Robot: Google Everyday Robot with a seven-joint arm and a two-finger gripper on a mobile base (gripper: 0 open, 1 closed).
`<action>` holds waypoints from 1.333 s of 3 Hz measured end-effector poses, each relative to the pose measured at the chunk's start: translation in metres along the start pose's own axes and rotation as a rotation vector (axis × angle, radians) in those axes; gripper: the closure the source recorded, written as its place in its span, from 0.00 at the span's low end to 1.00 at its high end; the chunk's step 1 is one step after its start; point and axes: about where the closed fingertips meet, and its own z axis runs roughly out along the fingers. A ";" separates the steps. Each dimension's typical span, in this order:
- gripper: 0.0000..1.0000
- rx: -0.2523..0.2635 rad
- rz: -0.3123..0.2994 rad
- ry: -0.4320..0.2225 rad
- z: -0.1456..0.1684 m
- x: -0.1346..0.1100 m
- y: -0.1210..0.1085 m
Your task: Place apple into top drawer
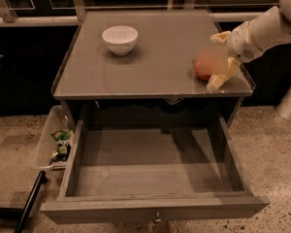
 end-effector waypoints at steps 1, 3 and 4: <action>0.00 0.002 0.002 0.041 0.014 0.003 -0.005; 0.19 0.002 0.002 0.054 0.019 0.004 -0.006; 0.42 0.002 0.002 0.054 0.019 0.004 -0.006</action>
Offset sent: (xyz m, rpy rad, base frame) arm 0.0089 0.0039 -0.0101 -0.0338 0.0091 -0.0129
